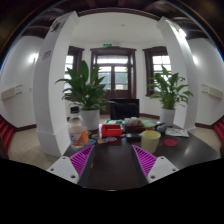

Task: Pour water

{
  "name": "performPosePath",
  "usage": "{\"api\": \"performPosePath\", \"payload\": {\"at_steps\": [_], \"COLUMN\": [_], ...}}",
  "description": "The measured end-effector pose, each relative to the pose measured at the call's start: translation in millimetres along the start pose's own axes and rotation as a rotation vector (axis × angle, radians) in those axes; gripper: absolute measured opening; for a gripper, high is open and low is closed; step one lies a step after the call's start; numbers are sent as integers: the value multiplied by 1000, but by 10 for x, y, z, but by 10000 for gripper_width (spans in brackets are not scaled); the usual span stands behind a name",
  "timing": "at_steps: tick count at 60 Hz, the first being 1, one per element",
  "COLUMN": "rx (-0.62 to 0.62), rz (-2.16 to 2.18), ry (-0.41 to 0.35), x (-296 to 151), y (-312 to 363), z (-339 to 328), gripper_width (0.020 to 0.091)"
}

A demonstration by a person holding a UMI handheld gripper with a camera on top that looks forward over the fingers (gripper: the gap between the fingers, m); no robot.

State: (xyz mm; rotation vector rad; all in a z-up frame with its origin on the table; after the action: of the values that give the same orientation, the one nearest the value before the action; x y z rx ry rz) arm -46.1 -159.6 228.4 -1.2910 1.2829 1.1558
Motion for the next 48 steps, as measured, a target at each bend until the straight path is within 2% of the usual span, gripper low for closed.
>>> {"api": "performPosePath", "payload": {"at_steps": [9,16,35,38,42,44,48], "rx": [-106,-157,-191,-193,-174,-165,-164], "rz": [34,40,25,34,46,39,22], "ry": [36,33,-3,-15,-20,-21,-29], "x": [57,-169,-791,-880,-942,-946,-999], "y": [309,411,310,286,205,163,100], "z": [48,206,1045,1194,1342,1393,1468], "gripper_width": [726,735,730,702,619,530,498]}}
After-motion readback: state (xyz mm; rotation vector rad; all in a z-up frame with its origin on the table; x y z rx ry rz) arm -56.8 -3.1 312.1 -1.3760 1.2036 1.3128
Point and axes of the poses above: the point between the fingertips, and its own axes, seen from behind it with the camera up: y to the left, x down, z forward, the way the camera looks, the point moved 2 cm from there along -z, backward, against the way the camera looks, and after that the axes turned 7 degrees about -y, right-handed, at the moved point
